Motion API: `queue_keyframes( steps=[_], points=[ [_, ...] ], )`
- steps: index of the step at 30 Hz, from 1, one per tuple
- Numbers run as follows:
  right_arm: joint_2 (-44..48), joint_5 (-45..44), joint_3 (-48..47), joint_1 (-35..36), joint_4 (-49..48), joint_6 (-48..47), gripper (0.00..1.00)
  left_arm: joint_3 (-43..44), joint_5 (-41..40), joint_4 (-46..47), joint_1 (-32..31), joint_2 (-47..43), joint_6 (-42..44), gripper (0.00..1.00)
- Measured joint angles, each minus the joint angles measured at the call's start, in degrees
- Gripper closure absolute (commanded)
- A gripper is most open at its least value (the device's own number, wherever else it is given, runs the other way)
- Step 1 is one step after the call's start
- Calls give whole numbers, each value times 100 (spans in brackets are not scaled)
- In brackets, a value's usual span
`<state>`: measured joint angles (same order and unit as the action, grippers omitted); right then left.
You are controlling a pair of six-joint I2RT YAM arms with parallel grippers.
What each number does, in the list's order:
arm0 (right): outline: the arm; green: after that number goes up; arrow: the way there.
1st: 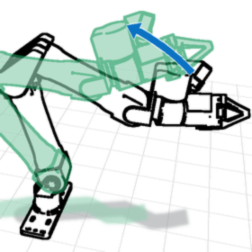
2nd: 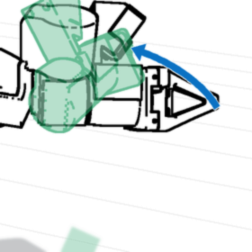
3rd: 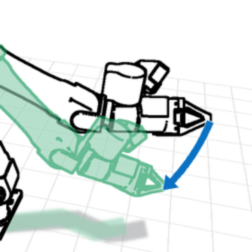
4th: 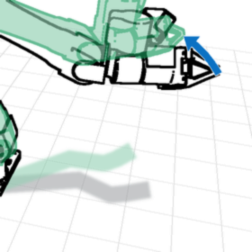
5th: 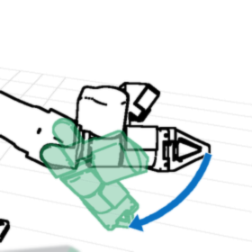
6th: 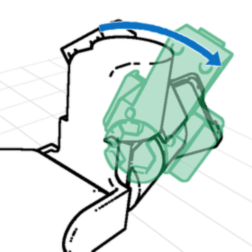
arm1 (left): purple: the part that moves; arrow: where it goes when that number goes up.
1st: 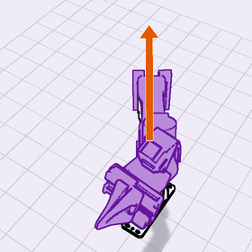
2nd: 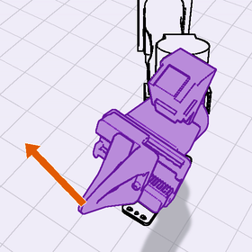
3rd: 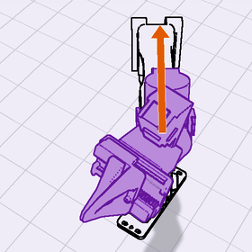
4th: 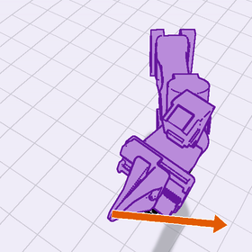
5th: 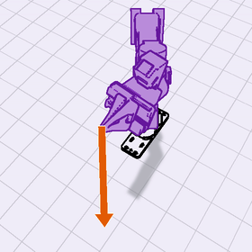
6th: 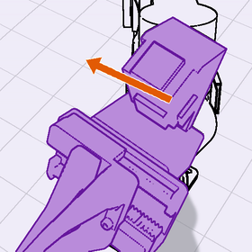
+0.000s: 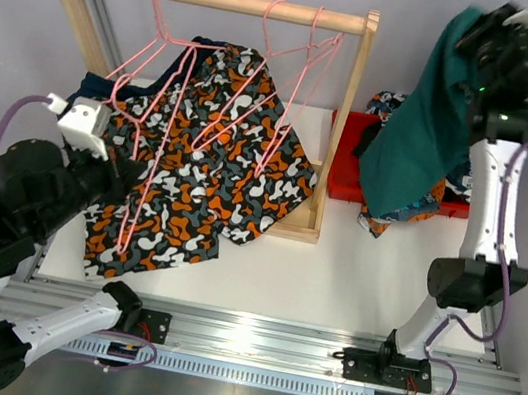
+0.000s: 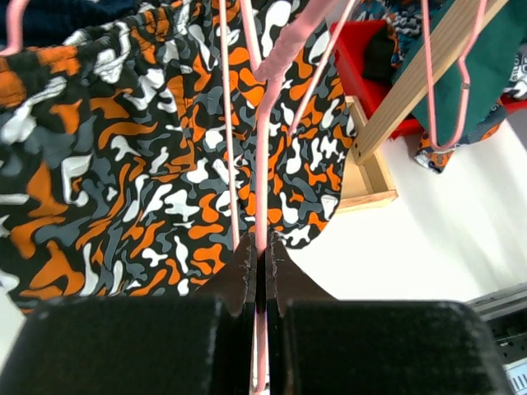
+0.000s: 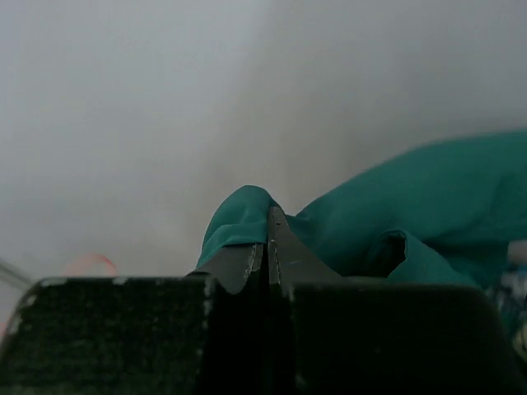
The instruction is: Remove the shorts from the hanger
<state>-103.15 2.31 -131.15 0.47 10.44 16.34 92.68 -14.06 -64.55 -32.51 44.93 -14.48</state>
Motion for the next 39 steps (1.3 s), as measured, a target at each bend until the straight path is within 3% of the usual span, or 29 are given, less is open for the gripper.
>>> queue_keyframes(
  steps=[2, 3, 5, 11, 15, 21, 32, 38, 39],
  points=[
    [-46, 214, 1097, -2, -144, 105, 96, -13, -2, 39, 0, 164, 7, 100],
    [17, 308, 1801, -2, -380, 184, 77, -13, -9, 76, 0, 249, 11, 100],
    [114, 446, 2970, -4, -540, 372, 1, -13, -26, 170, 0, 409, 50, 100],
    [1071, 466, 6052, 50, -636, 590, 0, 240, -35, 380, -7, 1005, 157, 100],
    [3056, 450, 7453, 85, -761, 664, 1, 566, -33, 592, -11, 1412, 221, 100],
    [6041, 472, 8793, 87, -1110, 848, 0, 1211, 109, 986, -11, 2260, 380, 100],
    [9355, 697, 10347, 92, 844, 1355, 0, 3335, 289, 1325, -13, 4592, 457, 100],
    [9735, 863, 10389, 92, 1309, 1552, 1, 3766, 267, 1263, 4, 5200, 452, 100],
    [9724, 881, 10384, 92, 1355, 1561, 0, 3768, 267, 1222, 7, 5235, 450, 96]
  ],
)
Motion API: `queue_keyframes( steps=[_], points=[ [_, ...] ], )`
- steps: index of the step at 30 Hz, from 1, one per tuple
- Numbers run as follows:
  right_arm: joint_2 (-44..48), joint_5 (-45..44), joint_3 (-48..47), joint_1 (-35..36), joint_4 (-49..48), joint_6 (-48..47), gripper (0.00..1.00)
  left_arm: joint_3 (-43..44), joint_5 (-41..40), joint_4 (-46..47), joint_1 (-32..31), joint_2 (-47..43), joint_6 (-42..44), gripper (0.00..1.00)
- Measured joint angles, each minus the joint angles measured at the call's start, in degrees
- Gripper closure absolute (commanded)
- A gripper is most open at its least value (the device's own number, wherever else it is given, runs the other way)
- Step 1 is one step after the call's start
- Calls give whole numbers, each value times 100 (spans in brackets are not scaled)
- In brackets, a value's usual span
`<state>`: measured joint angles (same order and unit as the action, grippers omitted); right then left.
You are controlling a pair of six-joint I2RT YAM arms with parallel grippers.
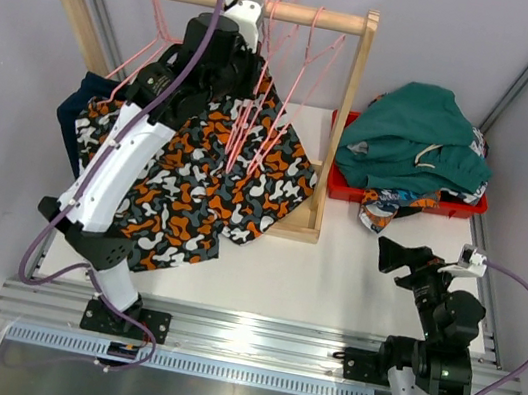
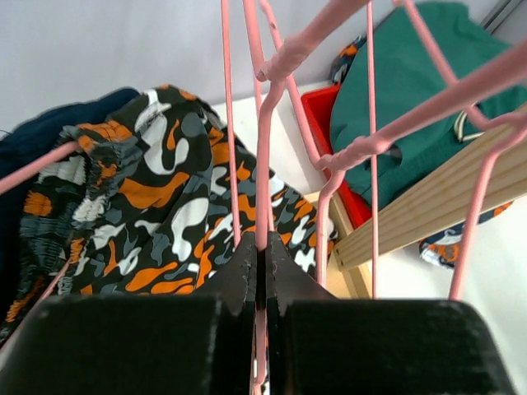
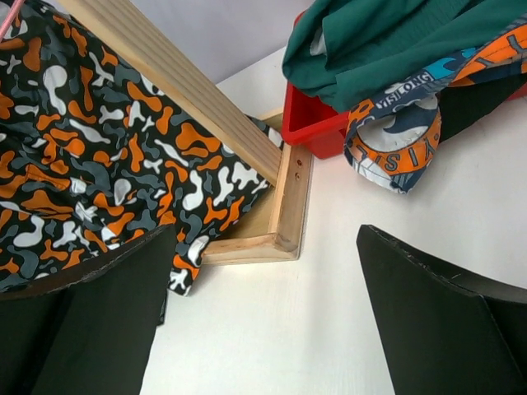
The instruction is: Remove the shorts from the hanger
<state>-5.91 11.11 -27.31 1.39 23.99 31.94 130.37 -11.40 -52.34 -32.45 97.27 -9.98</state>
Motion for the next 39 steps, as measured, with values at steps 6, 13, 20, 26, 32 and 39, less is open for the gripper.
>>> queue_keyframes(
  steps=[6, 13, 20, 26, 32, 39],
  points=[
    [-83, 127, -66, 0, 66, 24, 1, -302, -7, -96, 22, -120, 4, 39],
    [-57, 258, -94, 0, 153, 111, 1, -734, -216, -203, 26, -1038, 42, 27],
    [98, 293, -271, 0, 437, 109, 0, -1117, -809, -22, 109, -2911, 339, 13],
    [149, 326, -350, 0, 654, 107, 0, -962, -1353, 177, 514, -3453, 557, 11],
    [149, 385, -516, 0, 918, 85, 1, -1447, -1058, 162, 1434, -3088, 476, 16],
    [149, 538, -688, 0, 1023, 83, 1, -2398, -138, 262, 2546, -2667, 256, 19]
  ],
)
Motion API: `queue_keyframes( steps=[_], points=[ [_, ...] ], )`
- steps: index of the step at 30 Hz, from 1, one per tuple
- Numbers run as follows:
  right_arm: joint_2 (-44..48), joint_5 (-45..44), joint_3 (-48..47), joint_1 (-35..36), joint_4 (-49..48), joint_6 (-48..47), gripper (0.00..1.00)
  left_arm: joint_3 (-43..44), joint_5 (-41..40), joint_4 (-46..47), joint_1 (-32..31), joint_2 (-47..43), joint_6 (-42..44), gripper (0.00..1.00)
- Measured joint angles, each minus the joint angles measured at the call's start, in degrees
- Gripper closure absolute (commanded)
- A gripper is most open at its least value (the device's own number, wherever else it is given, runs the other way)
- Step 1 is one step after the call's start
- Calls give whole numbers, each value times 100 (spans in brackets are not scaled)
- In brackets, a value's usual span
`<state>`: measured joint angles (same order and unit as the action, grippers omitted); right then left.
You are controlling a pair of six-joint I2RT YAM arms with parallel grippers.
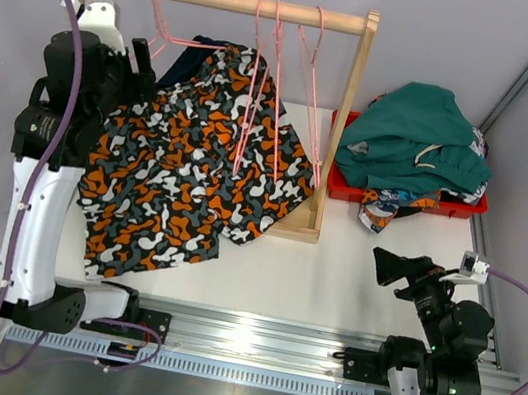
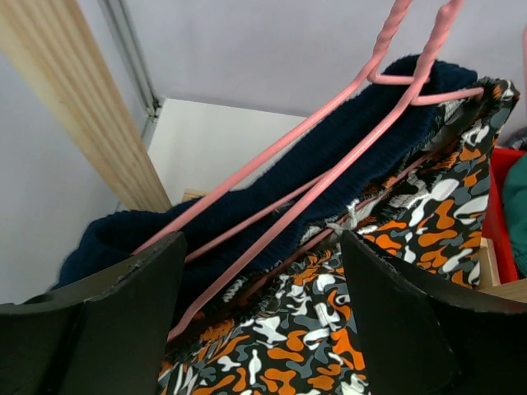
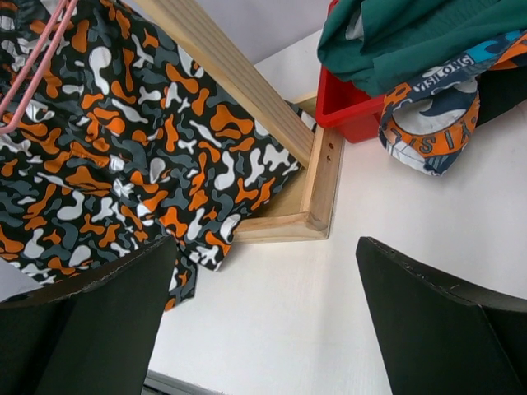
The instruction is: Remove the shorts from the hanger
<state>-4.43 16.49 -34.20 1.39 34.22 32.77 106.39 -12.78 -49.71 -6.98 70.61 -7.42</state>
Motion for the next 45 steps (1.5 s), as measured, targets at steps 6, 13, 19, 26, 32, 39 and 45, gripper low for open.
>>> queue_keyframes(
  steps=[6, 13, 19, 26, 32, 39, 45],
  points=[
    [0, 101, 0, 0, 129, -2, 0, -326, 485, 380, 299, 37, -118, 20],
    [0, 98, 0, 0, 153, 0, 0, -387, 942, 625, 330, 122, -175, 38],
    [0, 96, 13, -2, 151, -2, 0, -387, 1241, 717, 343, 234, -271, 67],
    [0, 96, 22, -2, 149, 0, 1, -356, 1725, 715, 323, 393, -267, 100],
    [0, 96, 22, -2, 146, 2, 0, -260, 1878, 702, 308, 487, -273, 100],
    [0, 94, 22, -2, 66, 26, 1, 907, 2476, 365, 184, 645, -363, 100],
    [-2, 92, 20, -2, -9, 26, 0, 1786, 2704, 138, 186, 455, -457, 100]
  ],
)
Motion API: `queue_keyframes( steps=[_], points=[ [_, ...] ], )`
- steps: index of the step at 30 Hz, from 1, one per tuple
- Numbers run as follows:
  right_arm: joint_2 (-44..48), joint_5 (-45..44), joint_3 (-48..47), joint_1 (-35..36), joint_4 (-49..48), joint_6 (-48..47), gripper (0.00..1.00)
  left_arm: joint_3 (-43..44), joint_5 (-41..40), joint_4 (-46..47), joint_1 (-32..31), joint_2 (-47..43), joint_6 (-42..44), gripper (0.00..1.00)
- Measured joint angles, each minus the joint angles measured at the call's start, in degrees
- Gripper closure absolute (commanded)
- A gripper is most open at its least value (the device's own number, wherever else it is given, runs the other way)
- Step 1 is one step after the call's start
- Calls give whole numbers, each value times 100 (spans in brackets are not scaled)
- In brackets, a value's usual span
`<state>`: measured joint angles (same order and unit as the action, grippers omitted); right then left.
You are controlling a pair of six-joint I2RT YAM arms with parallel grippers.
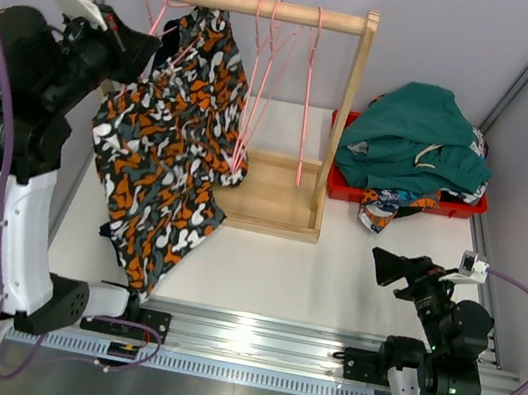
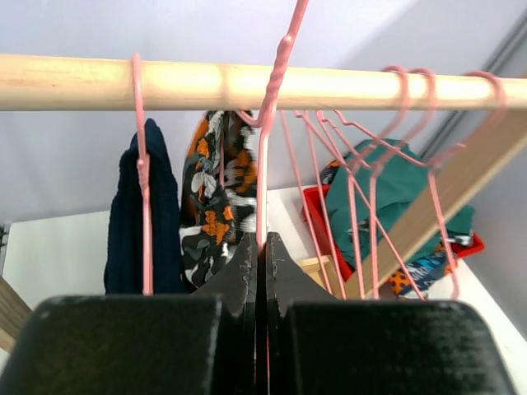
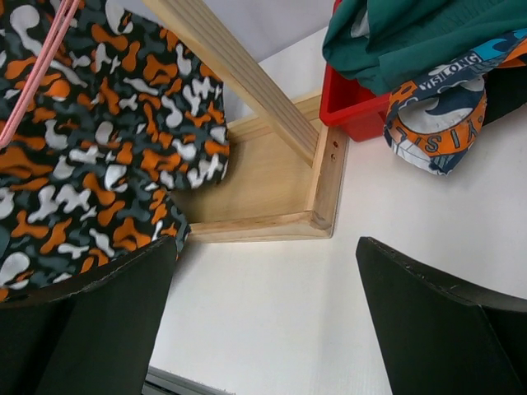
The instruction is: Remove the shorts from the hanger
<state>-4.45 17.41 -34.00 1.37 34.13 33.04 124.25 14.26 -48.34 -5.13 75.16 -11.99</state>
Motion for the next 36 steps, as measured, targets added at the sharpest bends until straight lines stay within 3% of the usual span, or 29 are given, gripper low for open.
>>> queue_keyframes(
  steps=[3, 8, 12, 21, 27, 36],
  points=[
    [-31, 0, -52, 0, -17, -4, 0, -442, 116, 201, 0, -511, -2, 100],
    [-350, 92, -459, -4, -181, -44, 0, -2765, 157, 442, -2, -2444, 4, 100],
    [-723, 398, -955, -4, -442, -166, 1, -3440, 409, 236, -4, -3421, 57, 100],
    [-1805, 1626, -2535, -9, -890, -389, 0, -5558, 1934, 476, -774, -4911, 57, 100],
    [-2203, 2273, -3571, -13, -1075, -439, 0, -5440, 2771, 199, -1298, -4763, 4, 100],
    [-2476, 3038, -3801, -243, -1744, -33, 1, -3289, 3239, 525, -1589, -3768, -225, 100]
  ],
)
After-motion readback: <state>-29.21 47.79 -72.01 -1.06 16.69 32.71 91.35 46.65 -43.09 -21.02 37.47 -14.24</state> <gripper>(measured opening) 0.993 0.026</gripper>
